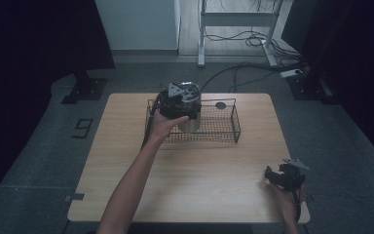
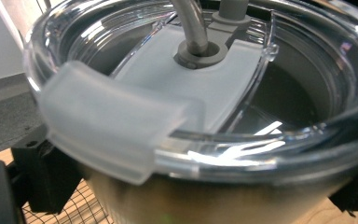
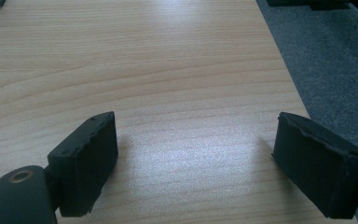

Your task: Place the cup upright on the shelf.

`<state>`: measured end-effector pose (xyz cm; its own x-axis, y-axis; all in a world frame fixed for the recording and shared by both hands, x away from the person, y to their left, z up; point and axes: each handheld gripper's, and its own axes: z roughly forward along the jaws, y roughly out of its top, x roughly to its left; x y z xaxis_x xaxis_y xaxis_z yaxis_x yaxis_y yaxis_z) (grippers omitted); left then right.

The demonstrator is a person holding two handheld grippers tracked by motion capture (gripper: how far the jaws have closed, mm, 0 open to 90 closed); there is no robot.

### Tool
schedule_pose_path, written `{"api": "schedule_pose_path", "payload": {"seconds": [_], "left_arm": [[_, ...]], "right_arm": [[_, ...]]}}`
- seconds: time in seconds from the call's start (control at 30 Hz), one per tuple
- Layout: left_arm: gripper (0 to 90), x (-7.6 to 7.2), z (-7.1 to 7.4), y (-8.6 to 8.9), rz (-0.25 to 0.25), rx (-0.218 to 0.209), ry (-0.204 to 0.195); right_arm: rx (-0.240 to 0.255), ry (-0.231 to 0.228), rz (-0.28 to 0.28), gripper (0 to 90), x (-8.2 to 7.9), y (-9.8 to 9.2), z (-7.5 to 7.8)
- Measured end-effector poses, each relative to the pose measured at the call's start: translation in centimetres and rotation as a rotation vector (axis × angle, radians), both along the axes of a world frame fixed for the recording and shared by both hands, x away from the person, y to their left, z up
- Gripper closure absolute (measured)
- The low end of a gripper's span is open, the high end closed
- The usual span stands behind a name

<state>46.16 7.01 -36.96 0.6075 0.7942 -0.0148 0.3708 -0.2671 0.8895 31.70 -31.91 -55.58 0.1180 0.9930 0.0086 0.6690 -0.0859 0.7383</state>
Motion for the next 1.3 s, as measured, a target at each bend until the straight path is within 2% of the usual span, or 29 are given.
{"api": "schedule_pose_path", "payload": {"seconds": [0.1,0.33,0.83,1.1,1.3], "left_arm": [[4.2,0.4,-0.1,-0.2,0.005,0.015,0.003],[4.2,1.4,-0.6,-0.4,0.02,0.018,0.021],[4.2,2.7,-1.7,-0.7,0.053,0.036,0.032],[4.2,3.5,-2.9,-1.1,0.07,0.038,0.052],[4.2,3.8,-4.2,-1.6,0.077,0.064,0.062]], "right_arm": [[0.0,0.0,0.0,13.6,0.0,0.0,0.0],[0.0,0.0,0.0,13.6,0.0,0.0,0.0],[-0.001,0.0,0.0,13.7,0.0,0.0,0.0],[0.0,0.0,0.0,13.6,0.0,0.0,0.0],[0.0,0.0,0.0,13.6,0.0,0.0,0.0]]}}
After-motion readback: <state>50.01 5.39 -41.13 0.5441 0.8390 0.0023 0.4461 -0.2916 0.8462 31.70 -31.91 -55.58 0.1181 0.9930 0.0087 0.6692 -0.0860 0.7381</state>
